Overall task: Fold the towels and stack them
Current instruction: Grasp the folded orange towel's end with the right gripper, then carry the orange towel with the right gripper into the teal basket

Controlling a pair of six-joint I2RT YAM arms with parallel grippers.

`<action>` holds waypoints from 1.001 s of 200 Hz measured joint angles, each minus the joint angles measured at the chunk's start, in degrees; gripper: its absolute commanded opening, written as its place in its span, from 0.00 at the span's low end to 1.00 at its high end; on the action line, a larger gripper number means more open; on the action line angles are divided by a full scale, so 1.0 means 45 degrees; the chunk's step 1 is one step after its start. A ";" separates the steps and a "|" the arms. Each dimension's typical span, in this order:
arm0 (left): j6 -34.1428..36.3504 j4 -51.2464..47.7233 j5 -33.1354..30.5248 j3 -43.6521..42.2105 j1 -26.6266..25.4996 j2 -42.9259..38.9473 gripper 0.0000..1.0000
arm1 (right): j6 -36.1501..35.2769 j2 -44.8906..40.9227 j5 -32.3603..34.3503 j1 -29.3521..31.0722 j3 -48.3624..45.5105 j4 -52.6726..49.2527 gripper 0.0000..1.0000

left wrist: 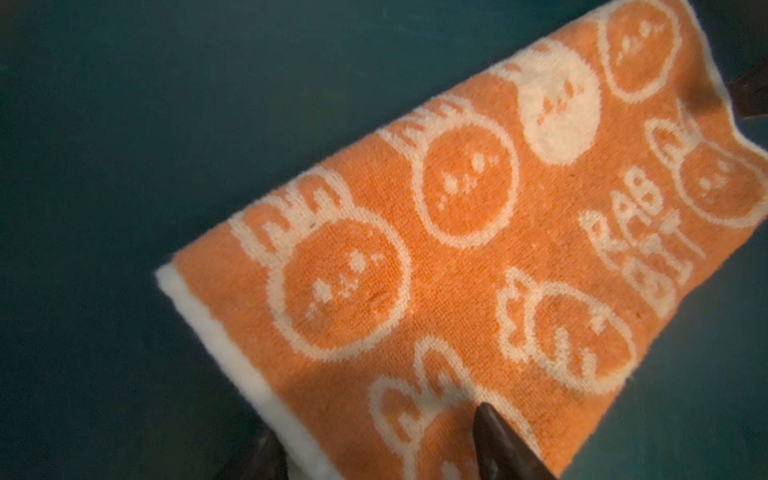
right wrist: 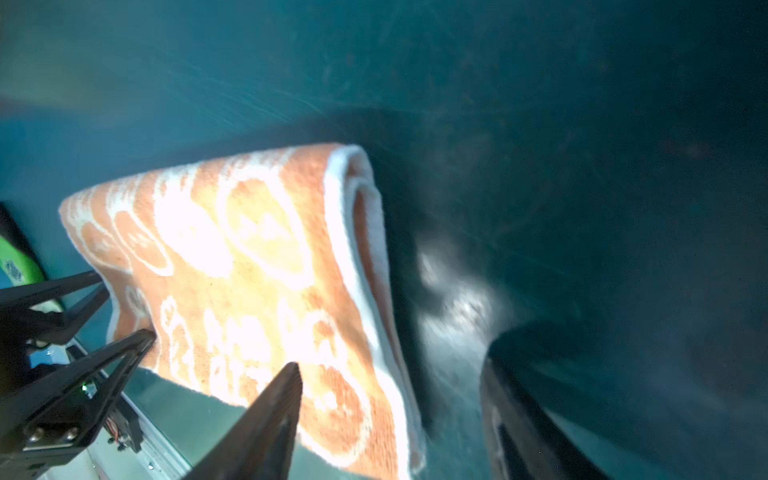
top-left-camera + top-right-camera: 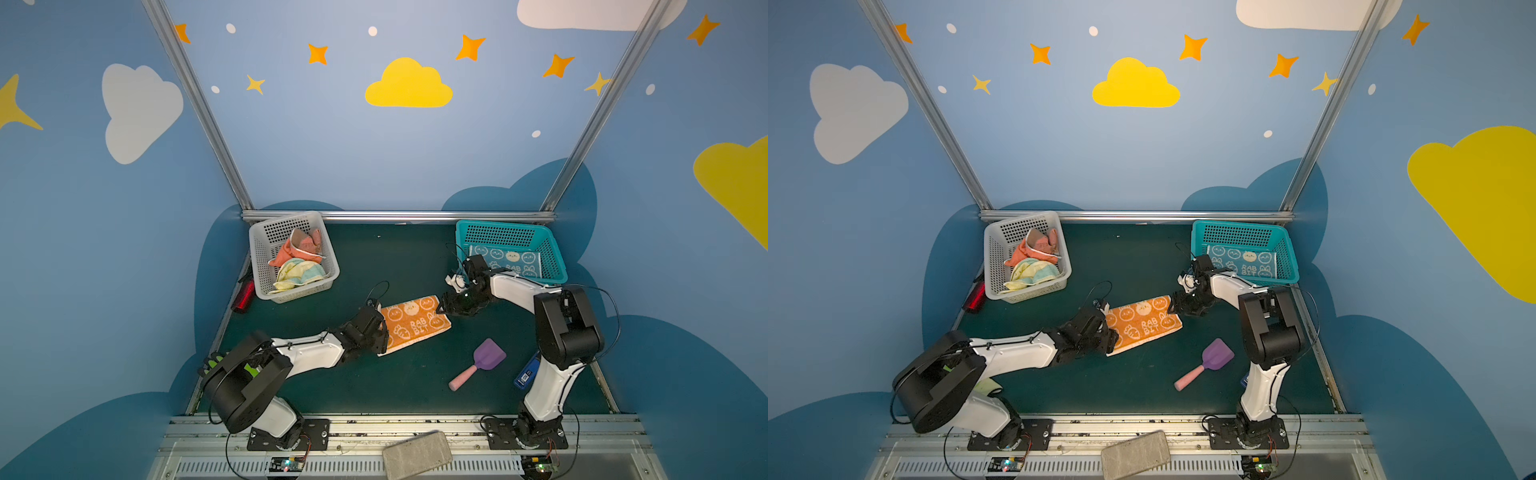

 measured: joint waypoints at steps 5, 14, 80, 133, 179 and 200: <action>0.0000 0.0005 0.0000 0.0000 0.0000 0.0000 0.70 | 0.0029 0.0073 -0.0151 -0.0005 0.0053 0.0063 0.61; -0.0010 0.0010 -0.0005 0.0000 0.0000 0.0000 0.70 | 0.0087 0.0194 -0.0335 0.0005 0.0112 0.0170 0.61; -0.0107 0.0175 0.0019 -0.0044 0.0024 0.0010 0.70 | 0.0418 0.1248 -0.1282 0.0826 0.0967 0.0908 0.47; -0.0131 0.0287 0.0083 -0.0063 0.0092 0.0024 0.70 | 0.0641 0.1831 -0.1729 0.1447 0.1321 0.1598 0.28; -0.0170 0.0389 0.0160 -0.0092 0.0180 0.0024 0.72 | 0.0481 0.2161 -0.1753 0.1899 0.1778 0.1501 0.00; -0.0185 0.0486 0.0282 -0.0121 0.0243 -0.0019 0.87 | 0.0272 0.2186 -0.1384 0.2205 0.2089 0.1127 0.00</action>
